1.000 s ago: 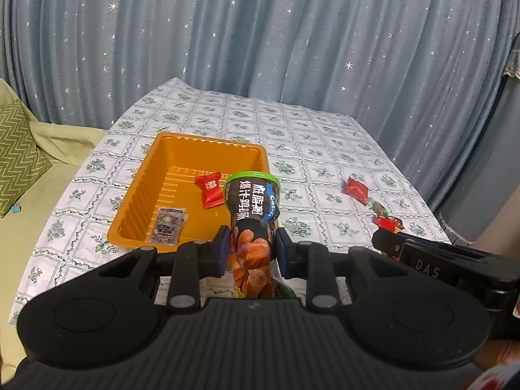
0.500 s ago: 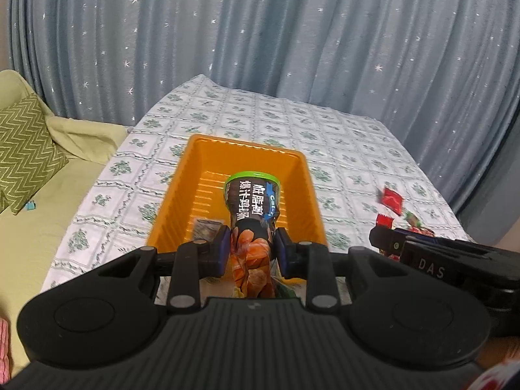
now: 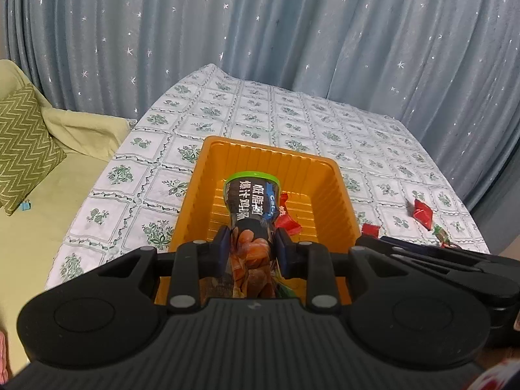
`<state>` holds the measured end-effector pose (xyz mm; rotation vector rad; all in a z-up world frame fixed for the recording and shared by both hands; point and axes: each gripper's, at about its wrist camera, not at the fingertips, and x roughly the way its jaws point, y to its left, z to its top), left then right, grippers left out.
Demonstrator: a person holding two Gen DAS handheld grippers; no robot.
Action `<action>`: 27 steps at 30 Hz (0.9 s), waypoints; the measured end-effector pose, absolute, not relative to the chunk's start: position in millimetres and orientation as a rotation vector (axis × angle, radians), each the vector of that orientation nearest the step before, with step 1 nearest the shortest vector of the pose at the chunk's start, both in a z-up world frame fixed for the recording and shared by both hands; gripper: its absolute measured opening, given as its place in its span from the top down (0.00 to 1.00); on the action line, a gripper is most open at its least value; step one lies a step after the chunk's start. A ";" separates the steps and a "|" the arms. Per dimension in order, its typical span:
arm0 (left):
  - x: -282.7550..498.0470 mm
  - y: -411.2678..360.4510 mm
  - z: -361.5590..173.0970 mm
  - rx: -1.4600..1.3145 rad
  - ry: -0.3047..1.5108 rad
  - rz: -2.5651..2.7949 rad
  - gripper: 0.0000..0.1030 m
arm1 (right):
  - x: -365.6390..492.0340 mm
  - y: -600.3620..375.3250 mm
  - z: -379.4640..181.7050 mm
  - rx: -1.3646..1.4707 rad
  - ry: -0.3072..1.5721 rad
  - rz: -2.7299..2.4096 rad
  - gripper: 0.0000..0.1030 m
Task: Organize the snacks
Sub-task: 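Carry the sweet and the sausage snack pack over the orange tray, then lower both items into the tray and open both grippers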
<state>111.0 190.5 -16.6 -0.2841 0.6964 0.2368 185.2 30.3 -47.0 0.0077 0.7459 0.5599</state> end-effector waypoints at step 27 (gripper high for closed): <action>104.8 212.4 -30.4 -0.309 0.708 0.278 0.63 | 199.4 51.0 -58.2 0.010 0.772 0.580 0.78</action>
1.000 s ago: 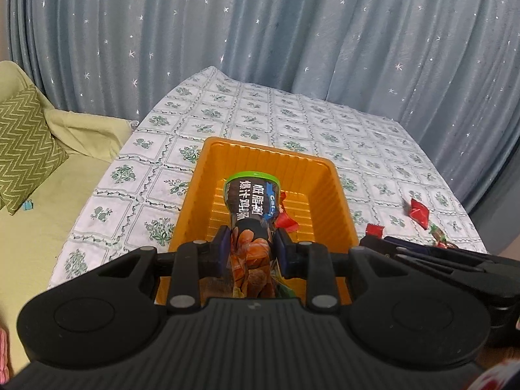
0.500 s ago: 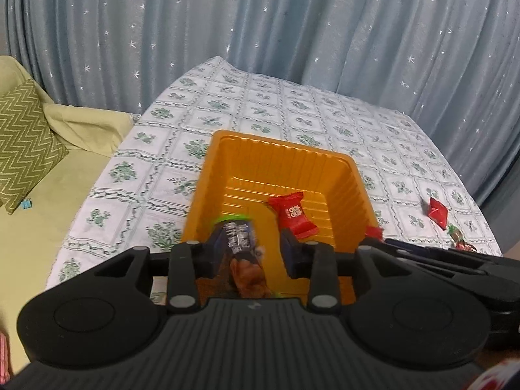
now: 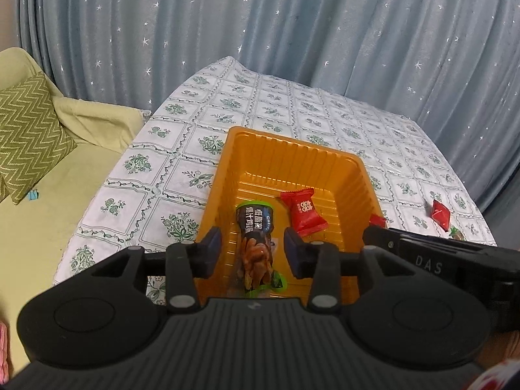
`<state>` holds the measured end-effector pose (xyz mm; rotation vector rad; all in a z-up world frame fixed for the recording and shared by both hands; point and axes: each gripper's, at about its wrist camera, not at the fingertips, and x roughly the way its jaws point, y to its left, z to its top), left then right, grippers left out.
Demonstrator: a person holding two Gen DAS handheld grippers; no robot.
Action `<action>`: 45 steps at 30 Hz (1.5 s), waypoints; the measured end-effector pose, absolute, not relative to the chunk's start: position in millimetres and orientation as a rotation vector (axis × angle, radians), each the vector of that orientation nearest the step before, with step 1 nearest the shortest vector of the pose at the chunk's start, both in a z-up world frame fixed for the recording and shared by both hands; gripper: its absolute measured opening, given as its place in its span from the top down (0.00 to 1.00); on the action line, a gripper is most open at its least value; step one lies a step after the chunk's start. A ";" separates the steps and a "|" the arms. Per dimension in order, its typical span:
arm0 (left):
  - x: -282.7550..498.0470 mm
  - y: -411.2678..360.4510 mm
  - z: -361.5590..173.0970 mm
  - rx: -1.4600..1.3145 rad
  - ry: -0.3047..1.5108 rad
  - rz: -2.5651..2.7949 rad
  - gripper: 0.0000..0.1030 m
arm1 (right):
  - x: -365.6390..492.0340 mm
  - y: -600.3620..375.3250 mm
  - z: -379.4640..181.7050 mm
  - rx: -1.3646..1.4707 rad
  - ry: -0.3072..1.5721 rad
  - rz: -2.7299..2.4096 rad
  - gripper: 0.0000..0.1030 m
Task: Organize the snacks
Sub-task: 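Lower both items into the tray and open both grippers, then move both open grippers away from the tray toward the snack pile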
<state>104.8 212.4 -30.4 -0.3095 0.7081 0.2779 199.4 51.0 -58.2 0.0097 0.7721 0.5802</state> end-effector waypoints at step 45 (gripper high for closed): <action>44.2 72.8 12.2 -0.270 0.671 0.099 0.28 | 101.7 -154.4 -8.2 0.159 0.731 0.220 0.43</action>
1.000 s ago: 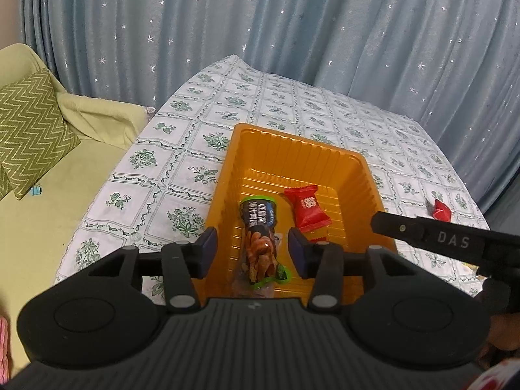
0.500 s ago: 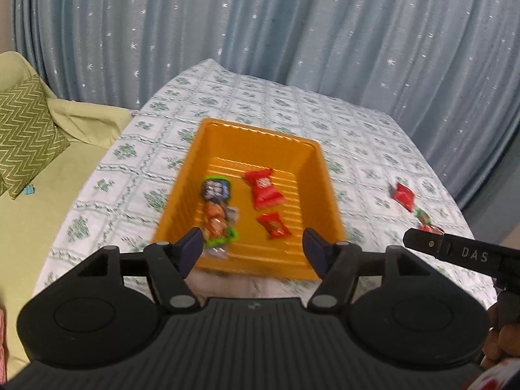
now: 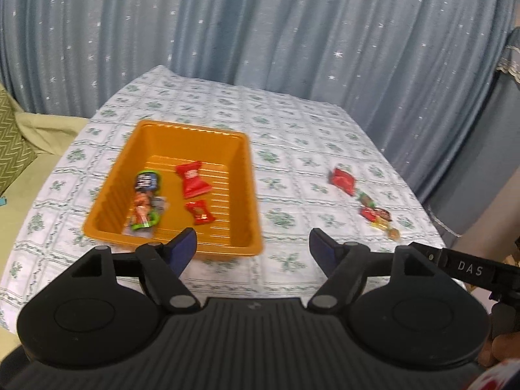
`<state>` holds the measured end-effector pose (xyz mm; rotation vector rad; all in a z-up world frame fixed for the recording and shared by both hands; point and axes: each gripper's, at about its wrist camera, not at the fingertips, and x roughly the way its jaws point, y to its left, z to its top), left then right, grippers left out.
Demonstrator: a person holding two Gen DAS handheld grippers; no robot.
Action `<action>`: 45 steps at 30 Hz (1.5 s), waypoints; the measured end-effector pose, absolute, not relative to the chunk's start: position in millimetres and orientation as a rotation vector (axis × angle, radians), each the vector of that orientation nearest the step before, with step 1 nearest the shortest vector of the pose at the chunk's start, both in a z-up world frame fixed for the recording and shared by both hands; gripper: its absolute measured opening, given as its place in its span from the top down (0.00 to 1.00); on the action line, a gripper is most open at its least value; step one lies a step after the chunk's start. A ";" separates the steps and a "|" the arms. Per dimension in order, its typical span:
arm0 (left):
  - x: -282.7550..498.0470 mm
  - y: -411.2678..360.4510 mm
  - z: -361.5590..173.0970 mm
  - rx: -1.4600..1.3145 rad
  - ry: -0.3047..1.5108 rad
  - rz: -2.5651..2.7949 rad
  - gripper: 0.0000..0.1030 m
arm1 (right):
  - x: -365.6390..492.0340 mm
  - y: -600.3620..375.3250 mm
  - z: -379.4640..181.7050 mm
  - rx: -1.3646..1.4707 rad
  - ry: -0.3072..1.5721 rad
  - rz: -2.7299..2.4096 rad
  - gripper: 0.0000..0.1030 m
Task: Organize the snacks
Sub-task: 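Move both open grippers away from the tray toward the snack pile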
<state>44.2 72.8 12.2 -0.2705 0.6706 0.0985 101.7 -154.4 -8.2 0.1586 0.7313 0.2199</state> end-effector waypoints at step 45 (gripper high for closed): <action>127.0 -11.5 -25.9 -0.228 0.743 -0.062 0.23 | 160.9 -253.8 -51.8 0.029 0.759 0.157 0.43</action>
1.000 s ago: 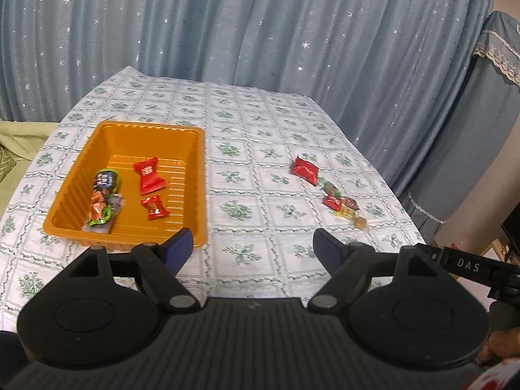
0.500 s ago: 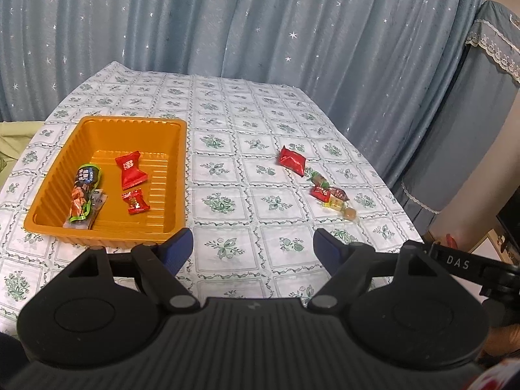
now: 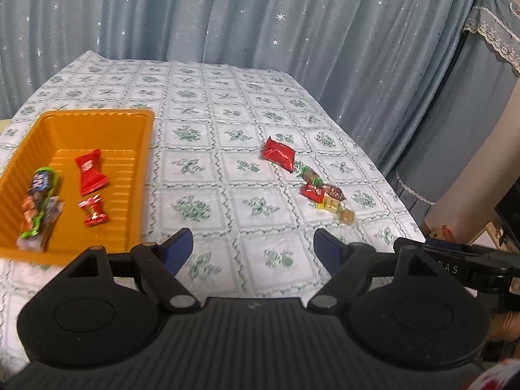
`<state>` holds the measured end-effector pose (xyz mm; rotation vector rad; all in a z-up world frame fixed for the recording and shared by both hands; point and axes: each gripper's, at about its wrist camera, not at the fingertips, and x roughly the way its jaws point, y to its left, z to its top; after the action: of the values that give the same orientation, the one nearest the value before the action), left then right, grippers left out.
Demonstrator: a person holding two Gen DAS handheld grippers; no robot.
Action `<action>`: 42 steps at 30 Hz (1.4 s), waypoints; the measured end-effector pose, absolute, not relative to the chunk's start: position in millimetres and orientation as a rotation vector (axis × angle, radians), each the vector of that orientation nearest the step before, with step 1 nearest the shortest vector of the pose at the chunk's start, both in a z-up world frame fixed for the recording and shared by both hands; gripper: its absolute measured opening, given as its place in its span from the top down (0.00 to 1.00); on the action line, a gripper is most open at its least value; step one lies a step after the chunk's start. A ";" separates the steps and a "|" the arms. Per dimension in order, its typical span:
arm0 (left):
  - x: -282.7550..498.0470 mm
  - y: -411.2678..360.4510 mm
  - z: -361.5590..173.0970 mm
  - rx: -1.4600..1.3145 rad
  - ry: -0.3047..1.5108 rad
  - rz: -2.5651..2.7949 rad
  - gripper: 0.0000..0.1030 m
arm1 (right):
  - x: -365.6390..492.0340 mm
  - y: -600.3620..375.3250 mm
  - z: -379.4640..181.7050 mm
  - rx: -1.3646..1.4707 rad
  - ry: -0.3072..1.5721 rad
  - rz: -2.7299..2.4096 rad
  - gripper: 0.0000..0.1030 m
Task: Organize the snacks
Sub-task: 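Move both open grippers away from the tray toward the snack pile, then grasp the small clear packet with the right gripper while the left gripper grasps a red wrapped sweet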
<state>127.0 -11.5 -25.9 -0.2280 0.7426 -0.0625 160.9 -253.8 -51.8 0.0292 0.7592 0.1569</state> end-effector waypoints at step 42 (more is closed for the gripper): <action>272.8 -77.3 -101.3 0.022 0.771 -0.320 0.36 | 282.5 -265.5 -104.8 -0.032 0.813 0.299 0.79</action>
<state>272.8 -77.3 -101.3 0.0221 0.7712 -0.3200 282.5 -265.5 -104.8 -0.0317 0.8135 0.2985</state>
